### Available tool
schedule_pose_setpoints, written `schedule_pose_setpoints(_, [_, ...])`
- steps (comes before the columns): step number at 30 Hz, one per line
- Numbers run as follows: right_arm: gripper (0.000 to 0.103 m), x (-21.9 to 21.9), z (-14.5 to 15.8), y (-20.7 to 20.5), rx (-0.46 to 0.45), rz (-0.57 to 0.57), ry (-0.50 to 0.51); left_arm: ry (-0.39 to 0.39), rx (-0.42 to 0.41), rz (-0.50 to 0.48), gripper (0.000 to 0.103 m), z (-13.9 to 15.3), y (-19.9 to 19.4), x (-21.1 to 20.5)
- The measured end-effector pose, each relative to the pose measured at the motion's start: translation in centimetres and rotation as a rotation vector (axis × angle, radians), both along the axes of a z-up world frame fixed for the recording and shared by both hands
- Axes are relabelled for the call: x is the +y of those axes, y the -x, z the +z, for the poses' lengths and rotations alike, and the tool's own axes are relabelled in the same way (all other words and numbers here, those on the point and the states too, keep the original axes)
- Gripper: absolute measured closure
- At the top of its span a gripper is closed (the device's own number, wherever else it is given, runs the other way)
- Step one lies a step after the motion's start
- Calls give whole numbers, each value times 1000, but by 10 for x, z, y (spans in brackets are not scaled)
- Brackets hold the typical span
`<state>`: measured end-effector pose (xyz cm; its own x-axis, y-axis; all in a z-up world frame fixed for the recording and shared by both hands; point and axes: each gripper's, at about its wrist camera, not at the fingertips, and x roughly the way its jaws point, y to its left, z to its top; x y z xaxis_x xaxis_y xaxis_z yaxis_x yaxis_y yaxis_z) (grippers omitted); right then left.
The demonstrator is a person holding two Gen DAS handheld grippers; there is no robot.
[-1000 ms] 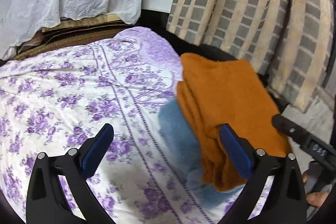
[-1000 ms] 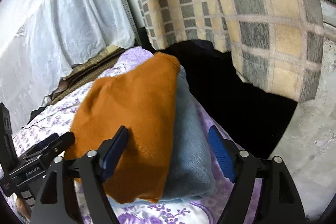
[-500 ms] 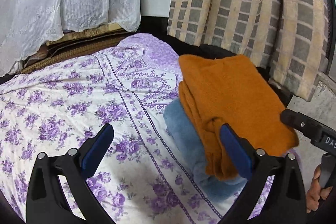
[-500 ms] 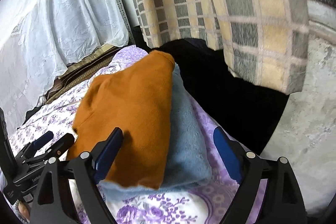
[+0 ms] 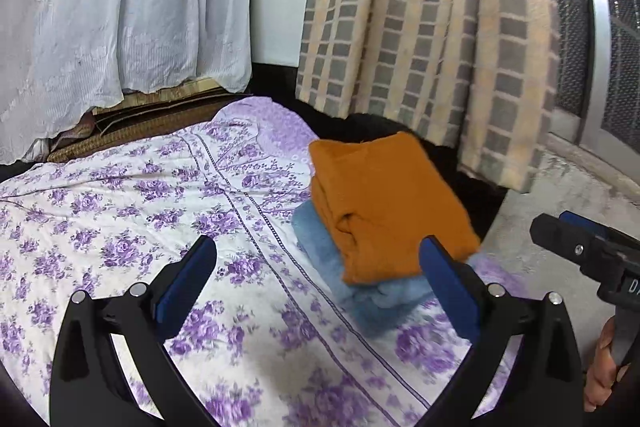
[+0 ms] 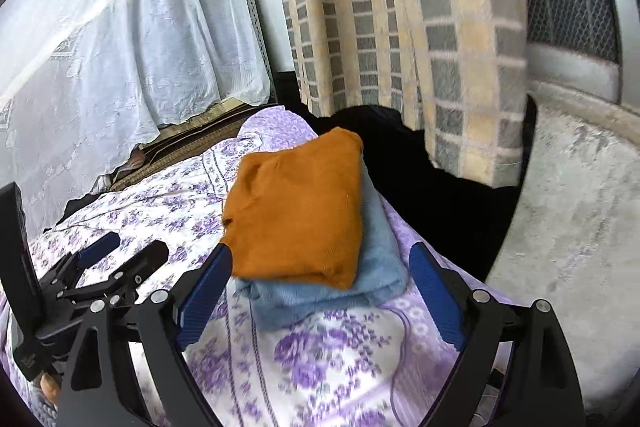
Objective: Fold small clothes
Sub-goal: 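Open both tools and withdraw them from the stacked clothes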
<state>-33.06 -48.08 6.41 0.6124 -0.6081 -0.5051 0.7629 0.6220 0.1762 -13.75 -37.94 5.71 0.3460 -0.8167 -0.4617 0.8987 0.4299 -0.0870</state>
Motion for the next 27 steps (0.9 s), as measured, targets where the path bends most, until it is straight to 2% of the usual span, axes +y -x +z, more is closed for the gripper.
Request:
schedule_pose_setpoints(5, [9,22,11,22,2,-12,-5,-4,9,-39,4,11,17,17])
schedule_pose_setpoints(12, [7,43,21,33,34,-9,26,-10,-30,-58,4,17,41,31])
schedule_pose_setpoints(17, [5,50,19,35,43,-1,39,-38,-27,-104,4,17,50,31])
schedule_pose_setpoints(21, [5,48,16,35,32,1,20,-18,-116,-57,4,17,59,35])
schedule_pose_setpoints(24, [5,46,13,35,27,2,9,-27,-77,-84,4,18,56,33])
schedule_pose_setpoints(27, [5,46,13,34,30,3,9,-41,-49,-71,4,17,53,32])
